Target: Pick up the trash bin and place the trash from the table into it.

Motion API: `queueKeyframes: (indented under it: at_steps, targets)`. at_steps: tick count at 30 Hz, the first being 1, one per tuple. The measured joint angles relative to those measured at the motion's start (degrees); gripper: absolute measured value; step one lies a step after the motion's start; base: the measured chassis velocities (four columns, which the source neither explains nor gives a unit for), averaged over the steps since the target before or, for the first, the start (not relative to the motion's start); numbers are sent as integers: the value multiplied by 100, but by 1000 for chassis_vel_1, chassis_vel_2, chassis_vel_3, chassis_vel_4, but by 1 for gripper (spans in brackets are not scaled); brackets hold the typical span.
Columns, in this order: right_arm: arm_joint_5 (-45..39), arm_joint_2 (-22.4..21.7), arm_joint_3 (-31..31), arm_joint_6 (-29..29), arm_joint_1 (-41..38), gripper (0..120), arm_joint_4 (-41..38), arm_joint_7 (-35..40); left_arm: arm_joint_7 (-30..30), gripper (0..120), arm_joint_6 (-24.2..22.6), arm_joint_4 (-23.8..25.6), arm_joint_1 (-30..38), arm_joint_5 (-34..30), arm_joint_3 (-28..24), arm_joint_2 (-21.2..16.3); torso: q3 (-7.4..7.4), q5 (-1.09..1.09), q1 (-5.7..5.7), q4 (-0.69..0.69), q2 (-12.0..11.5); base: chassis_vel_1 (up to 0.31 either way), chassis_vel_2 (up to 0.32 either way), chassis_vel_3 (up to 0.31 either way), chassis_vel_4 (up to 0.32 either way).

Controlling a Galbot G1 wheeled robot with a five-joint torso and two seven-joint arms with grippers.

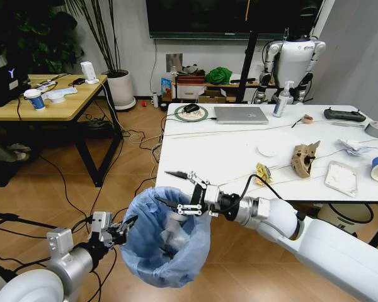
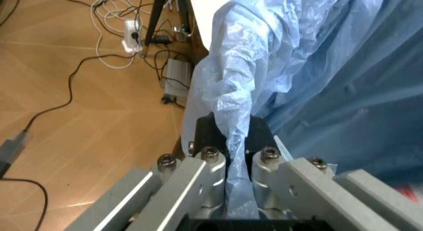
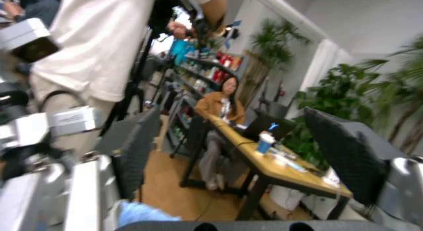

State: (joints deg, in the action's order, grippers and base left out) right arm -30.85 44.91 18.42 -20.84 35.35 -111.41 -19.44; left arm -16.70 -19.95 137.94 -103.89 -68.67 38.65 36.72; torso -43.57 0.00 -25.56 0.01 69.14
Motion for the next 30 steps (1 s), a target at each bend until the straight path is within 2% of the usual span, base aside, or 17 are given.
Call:
queueKeyframes:
  at_steps: [6, 11, 12, 16, 18, 20, 24, 27, 30]
  targets:
    - [68, -17, -411, 373, 270, 98, 55, 713, -8, 0, -1, -39, 146, 31, -50, 200, 0, 0, 0, -2, 0, 0, 0, 0, 0]
    - [98, 27, -1184, 1091, 818, 100, 218, 1760, 44, 0, 2, -144, 186, 222, -249, 506, 0, 1, 0, -1, 0, 0, 0, 0, 0]
    - [98, 27, -1184, 1091, 818, 100, 218, 1760, 44, 0, 2, -144, 186, 222, -249, 506, 0, 1, 0, -1, 0, 0, 0, 0, 0]
    - [34, 65, -1881, 1784, 1311, 100, 223, 2439, 103, 0, 15, -208, 229, 245, -389, 690, 0, 1, 0, 0, 0, 0, 0, 0, 0]
    - [-55, 49, -2564, 2478, 1779, 100, 218, 2717, 124, 0, 21, -253, 228, 276, -455, 731, 0, 3, 0, -2, 0, 0, 0, 0, 0]
    - [-100, 42, -2793, 2699, 1915, 100, 212, 2811, 127, 0, 23, -265, 228, 288, -468, 732, 0, 2, 0, -2, 0, 0, 0, 0, 0]
    - [-464, 62, -3819, 3616, 2492, 100, 190, 3351, 152, 0, 30, -318, 259, 328, -517, 698, 0, 1, 0, -4, 0, 0, 0, 0, 0]
    - [-896, 90, -3972, 3900, 2610, 100, 170, 3577, 159, 0, 30, -319, 235, 357, -515, 705, 0, 1, 0, -6, 1, 0, 0, 0, 0]
    - [-1817, 227, -4007, 4289, 2711, 100, 139, 3498, 159, 0, 30, -291, 174, 406, -477, 770, 0, 2, 0, 0, 0, 0, 0, 0, 0]
